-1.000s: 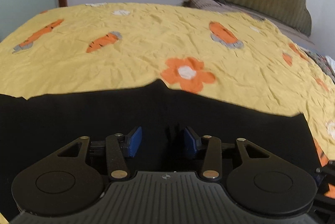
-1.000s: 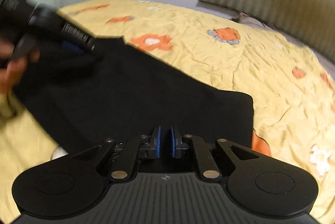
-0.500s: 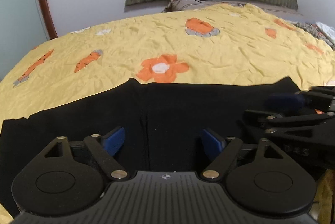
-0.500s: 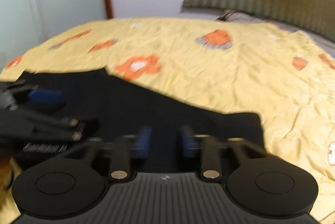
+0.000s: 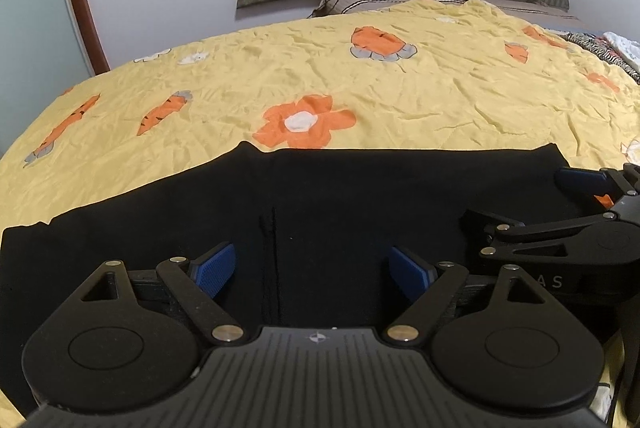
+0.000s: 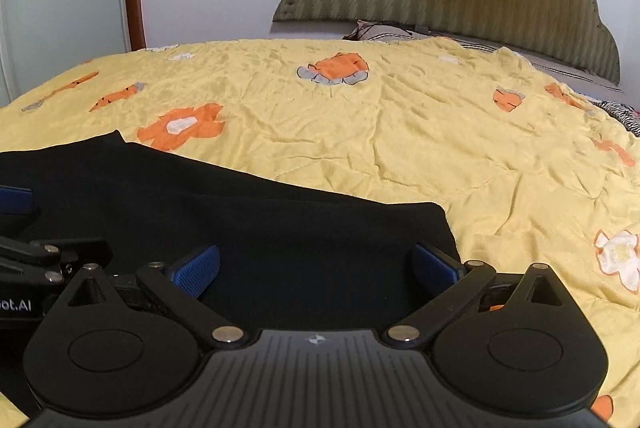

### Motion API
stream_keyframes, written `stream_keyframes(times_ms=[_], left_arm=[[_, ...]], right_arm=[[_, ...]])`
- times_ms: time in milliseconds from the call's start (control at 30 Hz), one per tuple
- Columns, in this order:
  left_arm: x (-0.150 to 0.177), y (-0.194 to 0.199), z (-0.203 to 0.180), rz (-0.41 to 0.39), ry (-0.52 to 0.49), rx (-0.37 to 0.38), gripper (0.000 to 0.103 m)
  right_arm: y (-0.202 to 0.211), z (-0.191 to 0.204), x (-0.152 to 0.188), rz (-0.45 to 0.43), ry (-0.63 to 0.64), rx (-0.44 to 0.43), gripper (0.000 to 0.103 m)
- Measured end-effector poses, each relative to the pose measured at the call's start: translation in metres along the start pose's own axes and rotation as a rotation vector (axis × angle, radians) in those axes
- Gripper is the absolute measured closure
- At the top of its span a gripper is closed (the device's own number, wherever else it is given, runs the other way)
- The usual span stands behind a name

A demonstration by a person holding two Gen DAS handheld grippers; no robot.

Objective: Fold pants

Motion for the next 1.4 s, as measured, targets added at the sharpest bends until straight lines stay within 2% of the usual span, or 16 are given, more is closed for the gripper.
stream_keyframes(times_ms=[667, 1300, 1400], left_arm=[[-0.002, 0.008, 0.007, -0.013, 0.035, 0.035, 0.013], [-0.007, 0.015, 0.011, -0.027, 0.027, 0.005, 0.013], [-0.012, 0.017, 0.019, -0.024, 0.058, 0.000, 0.012]], right_arm=[[-0.001, 0.001, 0.000, 0.001, 0.006, 0.007, 0.000], [-0.001, 0.002, 0.000, 0.004, 0.002, 0.014, 0.000], [-0.001, 0.003, 0.000, 0.005, 0.005, 0.020, 0.000]])
Point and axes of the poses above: each gripper's, at about its wrist camera, not at the fingertips, and y roughly against the way its jaws point, z to its left, x to its underside, the point moved 3 cm from there along -y, roughly the way its jaws point, and after that the axes turned 10 degrees about y, right-handed, at the moved point
